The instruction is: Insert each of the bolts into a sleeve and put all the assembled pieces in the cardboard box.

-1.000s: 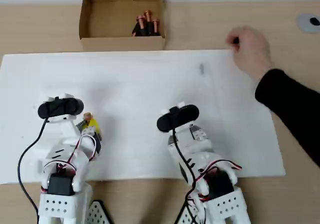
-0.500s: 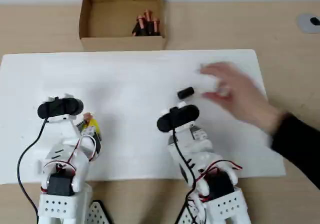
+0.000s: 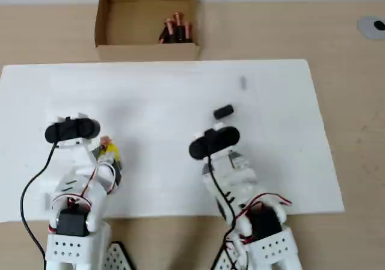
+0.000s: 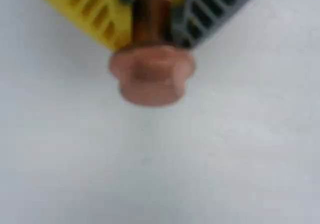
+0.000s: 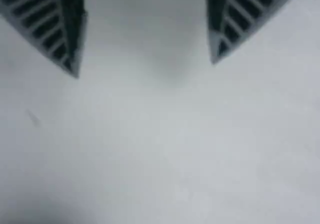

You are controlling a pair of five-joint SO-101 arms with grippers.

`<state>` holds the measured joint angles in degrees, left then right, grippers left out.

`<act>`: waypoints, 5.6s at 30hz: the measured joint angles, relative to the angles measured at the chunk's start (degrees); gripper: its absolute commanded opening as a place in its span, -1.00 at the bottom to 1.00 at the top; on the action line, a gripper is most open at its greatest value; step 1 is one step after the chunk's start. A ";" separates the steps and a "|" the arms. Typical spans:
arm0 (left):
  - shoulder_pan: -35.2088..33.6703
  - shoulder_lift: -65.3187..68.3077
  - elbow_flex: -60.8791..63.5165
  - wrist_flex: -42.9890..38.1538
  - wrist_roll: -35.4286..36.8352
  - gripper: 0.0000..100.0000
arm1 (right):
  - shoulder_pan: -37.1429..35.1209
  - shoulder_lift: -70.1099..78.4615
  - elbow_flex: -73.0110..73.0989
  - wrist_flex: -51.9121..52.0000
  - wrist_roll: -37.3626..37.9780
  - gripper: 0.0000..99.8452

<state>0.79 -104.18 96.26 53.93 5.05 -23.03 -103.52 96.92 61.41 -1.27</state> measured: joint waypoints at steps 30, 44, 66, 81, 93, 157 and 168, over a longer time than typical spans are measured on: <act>0.00 0.00 0.00 0.00 0.00 -0.99 | 0.00 0.00 -2.37 -0.18 0.35 -0.63; 0.00 0.00 0.00 0.00 0.00 -0.99 | 1.23 9.85 -20.22 -1.49 12.92 -0.81; 0.00 0.00 0.00 0.00 0.00 -0.99 | 1.41 101.63 -95.91 40.18 34.99 -0.80; 0.00 0.00 0.00 0.00 0.00 -0.99 | 5.98 118.59 -112.70 39.03 62.77 -0.41; 0.00 0.00 0.00 0.00 0.00 -0.99 | 10.81 141.45 -126.07 39.38 65.05 -0.41; 2.90 0.00 -13.63 -15.21 -9.67 -1.00 | -3.96 91.34 -111.38 40.18 4.22 -0.98; 3.87 0.00 -31.91 -17.58 -4.84 -1.00 | -11.69 56.97 -54.86 1.14 0.88 -0.98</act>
<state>4.66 -104.18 64.35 36.35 0.22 -34.73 -46.55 42.07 62.55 -0.40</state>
